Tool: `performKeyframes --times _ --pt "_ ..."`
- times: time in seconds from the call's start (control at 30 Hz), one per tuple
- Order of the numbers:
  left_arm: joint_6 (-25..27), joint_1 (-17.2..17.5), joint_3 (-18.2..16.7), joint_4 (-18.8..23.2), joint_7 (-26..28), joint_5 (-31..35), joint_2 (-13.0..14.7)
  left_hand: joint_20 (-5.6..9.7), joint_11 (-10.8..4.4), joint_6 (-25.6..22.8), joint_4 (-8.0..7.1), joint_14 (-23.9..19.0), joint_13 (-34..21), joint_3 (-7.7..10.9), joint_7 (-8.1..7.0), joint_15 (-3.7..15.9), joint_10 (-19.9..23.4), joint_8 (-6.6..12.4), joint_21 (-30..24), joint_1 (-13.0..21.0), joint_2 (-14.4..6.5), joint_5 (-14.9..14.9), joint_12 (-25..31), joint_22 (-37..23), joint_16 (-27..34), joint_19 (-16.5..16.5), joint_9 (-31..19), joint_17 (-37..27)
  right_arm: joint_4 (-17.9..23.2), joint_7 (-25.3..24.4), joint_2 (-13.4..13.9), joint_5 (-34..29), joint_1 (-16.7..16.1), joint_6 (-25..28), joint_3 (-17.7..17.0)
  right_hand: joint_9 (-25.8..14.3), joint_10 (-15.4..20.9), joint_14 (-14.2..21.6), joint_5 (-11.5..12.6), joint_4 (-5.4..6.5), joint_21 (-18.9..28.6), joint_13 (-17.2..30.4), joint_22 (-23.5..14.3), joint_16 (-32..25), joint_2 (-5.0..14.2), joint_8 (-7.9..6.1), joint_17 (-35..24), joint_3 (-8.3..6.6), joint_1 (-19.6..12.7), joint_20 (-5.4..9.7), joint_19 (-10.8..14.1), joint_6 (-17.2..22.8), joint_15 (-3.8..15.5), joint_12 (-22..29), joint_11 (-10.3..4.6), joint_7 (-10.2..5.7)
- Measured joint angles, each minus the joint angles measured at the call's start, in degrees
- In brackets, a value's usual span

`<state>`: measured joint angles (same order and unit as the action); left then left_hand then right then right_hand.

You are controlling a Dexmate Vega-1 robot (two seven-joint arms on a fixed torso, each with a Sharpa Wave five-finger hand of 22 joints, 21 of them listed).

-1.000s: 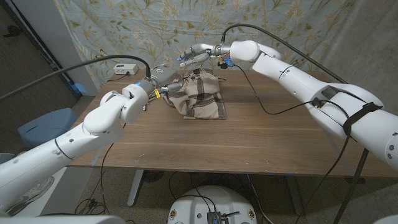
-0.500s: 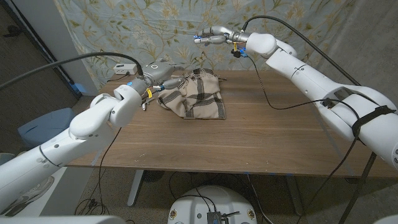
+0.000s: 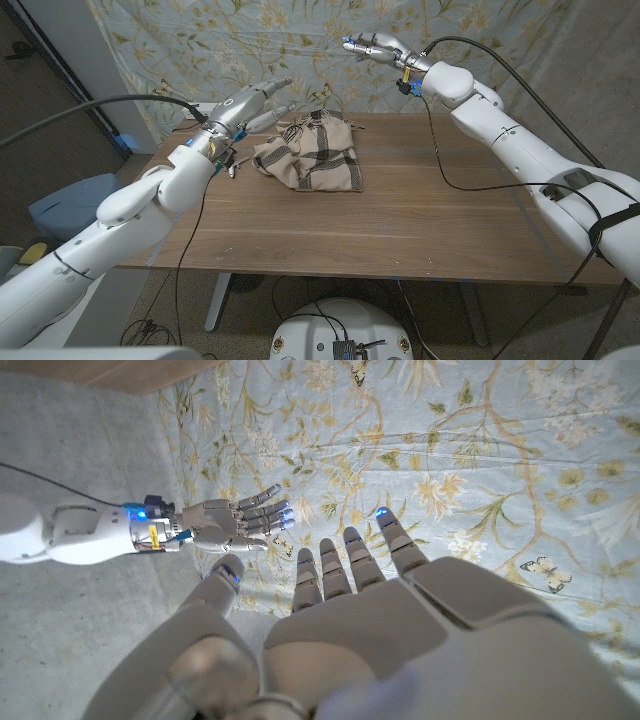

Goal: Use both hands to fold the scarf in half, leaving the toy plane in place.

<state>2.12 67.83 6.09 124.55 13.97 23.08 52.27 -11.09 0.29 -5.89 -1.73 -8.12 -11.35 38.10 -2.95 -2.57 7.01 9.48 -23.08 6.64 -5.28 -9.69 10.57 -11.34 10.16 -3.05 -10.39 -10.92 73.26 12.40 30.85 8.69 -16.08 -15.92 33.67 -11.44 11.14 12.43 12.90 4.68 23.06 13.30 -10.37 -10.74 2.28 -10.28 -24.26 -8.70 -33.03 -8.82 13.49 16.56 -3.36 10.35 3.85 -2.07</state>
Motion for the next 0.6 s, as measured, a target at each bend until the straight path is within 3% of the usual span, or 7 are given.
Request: performKeyframes --times 0.37,0.47,0.5,0.6 --pt "-10.28 0.6 -2.35 -6.2 -0.04 -14.11 -3.71 0.43 0.16 4.49 -0.97 4.06 0.11 -1.74 -0.62 0.19 -3.43 0.0 0.49 -2.05 1.55 -0.28 0.0 0.01 -0.22 0.62 0.0 0.27 8.14 -4.51 4.07 5.07 -8.25 1.54 -5.31 -0.01 -3.31 -2.54 -0.43 1.35 -1.56 -0.26 0.0 0.0 -1.68 0.13 0.89 2.3 4.4 -0.81 -1.22 -4.63 -0.73 0.0 -0.39 -1.24" --pt "-10.28 0.48 -2.48 -7.57 -0.04 -14.11 -4.44 0.56 0.26 5.58 -1.21 5.22 0.17 -2.11 -0.46 0.12 -4.29 0.0 0.71 -2.54 1.92 -0.28 0.0 0.01 -0.22 0.76 0.27 0.27 8.14 -5.59 4.07 6.24 -8.25 1.88 -5.31 -0.01 -4.12 -3.51 -0.43 1.2 -1.87 -0.53 0.0 0.0 -2.02 0.14 1.16 2.6 5.08 -1.11 -1.53 -5.71 -0.85 0.0 -0.36 -1.45" --pt "-13.1 0.29 -2.51 -8.42 -1.36 -18.99 -4.79 0.75 0.51 6.16 -1.36 5.59 0.17 -2.27 -0.4 0.32 -4.61 0.0 0.86 -2.72 2.1 -0.45 0.0 0.01 -0.22 0.94 0.28 0.27 10.94 -6.15 5.34 6.77 -11.16 2.01 -7.19 -0.01 -4.65 -3.67 -0.43 1.43 -2.08 -0.53 -0.01 0.0 -2.24 0.13 1.33 2.85 5.41 -1.11 -1.53 -6.05 -1.04 0.0 -0.43 -1.42" --pt "-14.98 -0.18 -2.53 -10.08 -3.12 -23.46 -5.39 0.76 0.42 7.39 -1.49 6.8 0.16 -2.81 -0.04 0.33 -5.83 0.0 1.13 -3.17 2.55 -0.49 0.01 0.01 -0.22 1.54 0.28 0.39 11.76 -7.43 5.71 8.07 -12.09 2.25 -7.78 -0.01 -5.07 -4.31 -0.43 1.22 -2.27 -0.53 -0.01 0.0 -2.57 0.13 1.65 3.04 5.75 -0.9 -1.75 -6.87 -1.67 0.0 -0.46 -1.8"
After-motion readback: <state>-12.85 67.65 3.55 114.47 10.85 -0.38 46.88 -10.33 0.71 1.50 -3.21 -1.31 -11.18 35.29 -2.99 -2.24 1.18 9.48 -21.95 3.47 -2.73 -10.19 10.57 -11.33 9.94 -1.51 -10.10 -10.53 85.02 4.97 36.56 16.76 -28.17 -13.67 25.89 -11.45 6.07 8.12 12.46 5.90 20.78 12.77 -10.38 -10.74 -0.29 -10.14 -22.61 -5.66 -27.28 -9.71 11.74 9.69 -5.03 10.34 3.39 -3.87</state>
